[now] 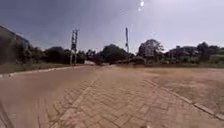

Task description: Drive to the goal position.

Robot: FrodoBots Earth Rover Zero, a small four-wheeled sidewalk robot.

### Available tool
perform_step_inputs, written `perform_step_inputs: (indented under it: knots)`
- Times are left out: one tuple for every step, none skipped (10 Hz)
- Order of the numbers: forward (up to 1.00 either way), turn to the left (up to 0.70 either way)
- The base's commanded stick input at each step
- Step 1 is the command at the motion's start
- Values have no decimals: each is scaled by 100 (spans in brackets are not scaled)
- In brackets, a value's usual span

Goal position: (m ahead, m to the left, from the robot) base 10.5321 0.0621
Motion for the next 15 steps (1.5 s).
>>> perform_step_inputs:
  knots:
    - [30, -75]
    - [30, -63]
    - [30, -51]
    - [30, 0]
    - [30, 0]
    - [30, 0]
    - [30, 0]
    - [30, 0]
    - [30, 0]
    - [30, 0]
    - [30, 0]
    - [30, 0]
    - [30, 0]
    - [30, 0]
    - [30, 0]
